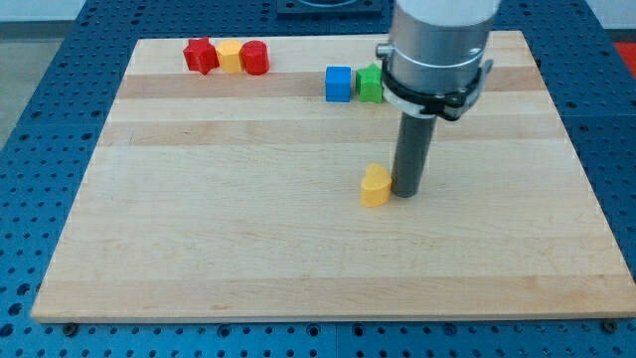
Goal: Place the yellow heart to the left side of the red star
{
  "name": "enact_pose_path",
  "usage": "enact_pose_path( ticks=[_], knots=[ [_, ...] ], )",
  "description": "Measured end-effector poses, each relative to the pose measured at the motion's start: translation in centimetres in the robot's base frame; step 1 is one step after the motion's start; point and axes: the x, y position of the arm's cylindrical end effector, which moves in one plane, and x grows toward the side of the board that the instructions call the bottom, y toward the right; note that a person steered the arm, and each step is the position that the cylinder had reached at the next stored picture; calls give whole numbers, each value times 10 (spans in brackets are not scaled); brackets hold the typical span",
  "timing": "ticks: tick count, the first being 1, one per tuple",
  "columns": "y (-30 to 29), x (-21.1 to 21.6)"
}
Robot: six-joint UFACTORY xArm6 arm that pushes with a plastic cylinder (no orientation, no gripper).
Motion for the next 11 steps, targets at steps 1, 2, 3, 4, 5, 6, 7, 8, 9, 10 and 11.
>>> enact_pose_path(
  ticks=[1, 2, 3, 4, 5, 6, 7, 8, 9, 10, 11],
  knots=[
    [-28, 0],
    [-59, 4],
    [-69, 13],
    [-93, 13],
    [-112, 14],
    [-130, 16],
    [-154, 16],
    [-178, 16],
    [-190, 3],
    [-206, -18],
    [-228, -26]
  ],
)
